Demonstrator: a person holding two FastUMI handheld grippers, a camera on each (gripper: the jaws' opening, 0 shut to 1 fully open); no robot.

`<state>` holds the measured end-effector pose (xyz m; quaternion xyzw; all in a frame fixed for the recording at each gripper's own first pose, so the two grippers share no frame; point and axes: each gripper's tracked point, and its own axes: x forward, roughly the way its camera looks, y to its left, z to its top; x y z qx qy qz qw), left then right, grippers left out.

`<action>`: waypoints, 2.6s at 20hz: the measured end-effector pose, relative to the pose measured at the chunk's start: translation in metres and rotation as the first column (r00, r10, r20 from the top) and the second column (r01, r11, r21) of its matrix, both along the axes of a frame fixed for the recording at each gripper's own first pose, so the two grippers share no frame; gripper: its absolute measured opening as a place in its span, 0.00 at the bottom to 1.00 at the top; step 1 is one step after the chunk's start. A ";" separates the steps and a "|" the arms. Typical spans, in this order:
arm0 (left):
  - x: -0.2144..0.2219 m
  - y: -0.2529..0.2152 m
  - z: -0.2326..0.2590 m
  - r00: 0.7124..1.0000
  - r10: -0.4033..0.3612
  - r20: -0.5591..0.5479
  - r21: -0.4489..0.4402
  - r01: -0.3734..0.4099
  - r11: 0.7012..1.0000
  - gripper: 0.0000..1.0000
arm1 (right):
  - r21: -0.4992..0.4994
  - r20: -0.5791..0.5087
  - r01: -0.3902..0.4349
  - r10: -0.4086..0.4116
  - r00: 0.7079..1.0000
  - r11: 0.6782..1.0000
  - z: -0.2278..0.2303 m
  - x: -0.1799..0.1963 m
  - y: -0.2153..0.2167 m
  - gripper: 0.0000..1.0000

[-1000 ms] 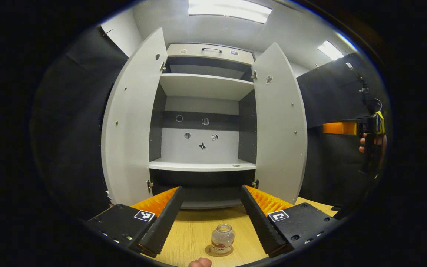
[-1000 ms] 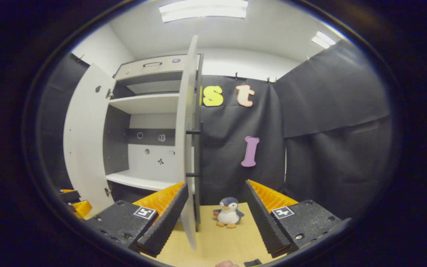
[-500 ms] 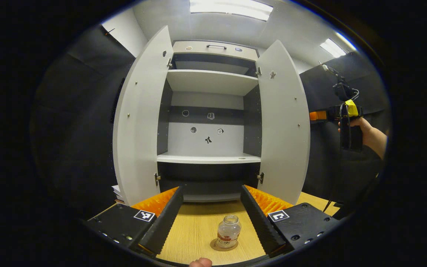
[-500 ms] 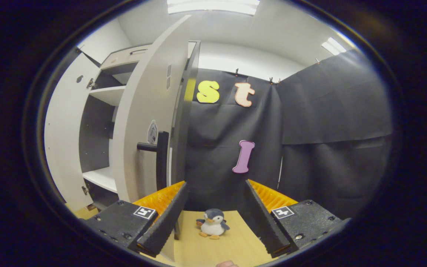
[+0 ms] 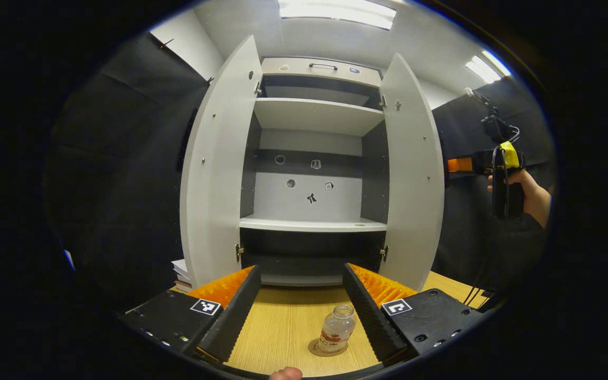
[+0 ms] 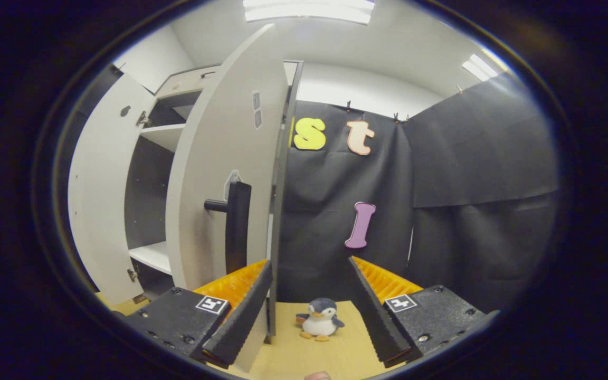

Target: Grasp the bottle in the cabinet with the left hand and place it on the coaster, then close the right door with the right hand and the left door with the left hand.

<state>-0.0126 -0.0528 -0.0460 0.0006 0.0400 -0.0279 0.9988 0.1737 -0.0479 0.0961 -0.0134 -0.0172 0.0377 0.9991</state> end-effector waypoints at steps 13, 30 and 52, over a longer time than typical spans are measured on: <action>-0.003 0.032 0.010 0.996 0.085 0.012 -0.015 -0.085 0.996 0.95 | -0.013 0.042 -0.163 0.163 0.986 0.987 -0.004 0.025 0.122 0.96; 0.012 0.117 0.084 0.973 0.228 0.033 -0.118 -0.223 0.968 0.95 | -0.047 -0.014 -0.145 0.144 0.989 0.988 -0.123 -0.138 0.073 0.96; 0.126 0.267 0.175 0.900 0.409 0.154 0.024 -0.417 0.909 0.93 | -0.014 0.034 -0.066 0.066 0.997 0.998 -0.098 -0.161 0.034 0.96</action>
